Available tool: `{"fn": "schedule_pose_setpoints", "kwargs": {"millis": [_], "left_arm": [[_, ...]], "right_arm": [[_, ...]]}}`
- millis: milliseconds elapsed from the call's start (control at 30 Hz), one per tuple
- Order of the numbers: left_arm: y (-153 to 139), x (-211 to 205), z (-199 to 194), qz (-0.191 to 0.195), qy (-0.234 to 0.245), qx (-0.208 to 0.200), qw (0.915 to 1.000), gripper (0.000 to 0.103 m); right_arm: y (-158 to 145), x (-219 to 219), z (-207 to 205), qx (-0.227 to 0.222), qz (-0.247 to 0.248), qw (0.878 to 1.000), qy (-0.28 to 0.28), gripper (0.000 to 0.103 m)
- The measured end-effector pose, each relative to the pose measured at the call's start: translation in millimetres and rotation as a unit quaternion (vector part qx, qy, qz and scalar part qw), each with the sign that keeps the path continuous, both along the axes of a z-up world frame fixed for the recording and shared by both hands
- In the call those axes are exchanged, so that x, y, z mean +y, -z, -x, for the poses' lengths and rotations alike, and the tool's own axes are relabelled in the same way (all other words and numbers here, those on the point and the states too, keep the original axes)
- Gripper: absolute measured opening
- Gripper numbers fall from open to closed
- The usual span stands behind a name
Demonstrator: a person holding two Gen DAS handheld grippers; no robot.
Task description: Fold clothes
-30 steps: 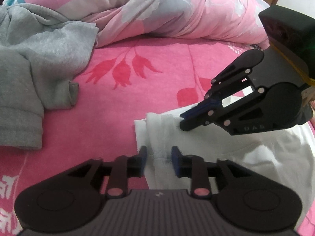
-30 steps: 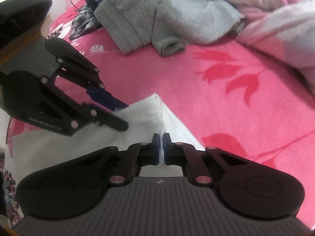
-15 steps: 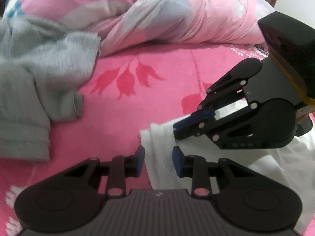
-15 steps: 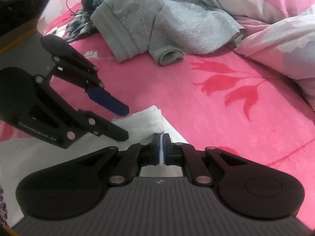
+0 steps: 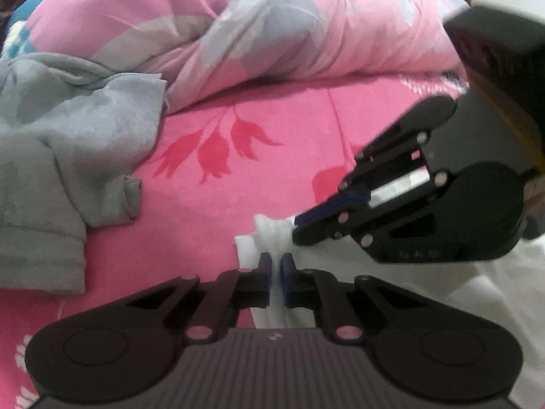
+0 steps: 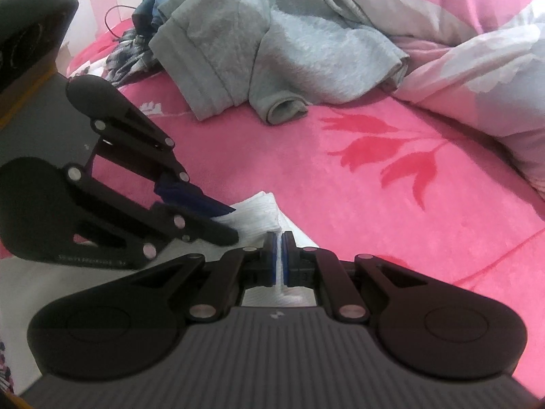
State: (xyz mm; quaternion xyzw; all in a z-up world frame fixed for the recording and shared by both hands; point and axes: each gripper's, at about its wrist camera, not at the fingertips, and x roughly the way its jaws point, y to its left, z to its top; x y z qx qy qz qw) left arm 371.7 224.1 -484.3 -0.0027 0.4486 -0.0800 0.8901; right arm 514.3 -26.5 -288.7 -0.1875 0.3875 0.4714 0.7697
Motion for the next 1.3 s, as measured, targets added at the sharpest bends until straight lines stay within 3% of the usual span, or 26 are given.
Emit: {"fn": "schedule_pose_setpoints", "kwargs": {"millis": [267, 500, 600, 667, 700, 800, 867, 933, 1100, 1167, 1267, 1300], "left_arm": [[1.8, 7.6, 2.2, 0.029, -0.031, 0.000, 0.9991, 0.007], [4.8, 7.9, 2.9, 0.035, -0.044, 0.001, 0.9984, 0.007], [5.5, 4.4, 3.2, 0.027, -0.046, -0.001, 0.9986, 0.007], [5.7, 2.5, 3.1, 0.022, -0.050, -0.001, 0.9985, 0.007], [5.7, 1.6, 3.0, 0.020, -0.052, -0.001, 0.9985, 0.007], [6.2, -2.0, 2.2, 0.010, -0.057, 0.001, 0.9983, 0.007], [6.3, -4.4, 1.2, 0.003, -0.057, 0.003, 0.9983, 0.008], [6.4, -6.8, 0.0, -0.005, -0.057, 0.003, 0.9984, 0.008], [6.8, -12.9, 1.3, -0.027, -0.046, -0.003, 0.9986, 0.008], [7.2, -14.1, 1.0, -0.032, -0.042, -0.005, 0.9986, 0.008], [7.2, -14.7, 0.8, -0.035, -0.041, -0.004, 0.9985, 0.008], [7.3, -14.8, 0.6, -0.035, -0.041, -0.004, 0.9985, 0.008]], "right_arm": [[-16.7, -29.0, -6.6, 0.020, -0.021, 0.996, 0.081, 0.004], [-37.9, -63.5, -15.5, 0.047, -0.043, 0.983, 0.173, 0.008], [-49.6, -81.0, -17.8, 0.054, -0.052, 0.974, 0.215, 0.026], [-63.4, -98.6, -15.7, 0.048, -0.058, 0.966, 0.249, 0.045], [-70.0, -106.3, -13.9, 0.042, -0.062, 0.963, 0.260, 0.048], [-91.5, -126.6, -6.3, 0.008, -0.059, 0.960, 0.274, 0.057], [-103.7, -138.5, 0.5, -0.020, -0.053, 0.959, 0.276, 0.074], [-105.0, -146.4, 5.9, -0.033, -0.044, 0.964, 0.259, 0.084], [-70.7, -145.6, 6.0, -0.021, 0.027, 0.985, 0.168, 0.076], [-57.0, -145.4, 6.0, -0.016, 0.056, 0.990, 0.132, 0.055], [-36.5, -144.9, 6.1, -0.008, 0.099, 0.992, 0.076, 0.036], [-29.6, -144.8, 6.1, -0.005, 0.113, 0.992, 0.057, 0.035]]}}
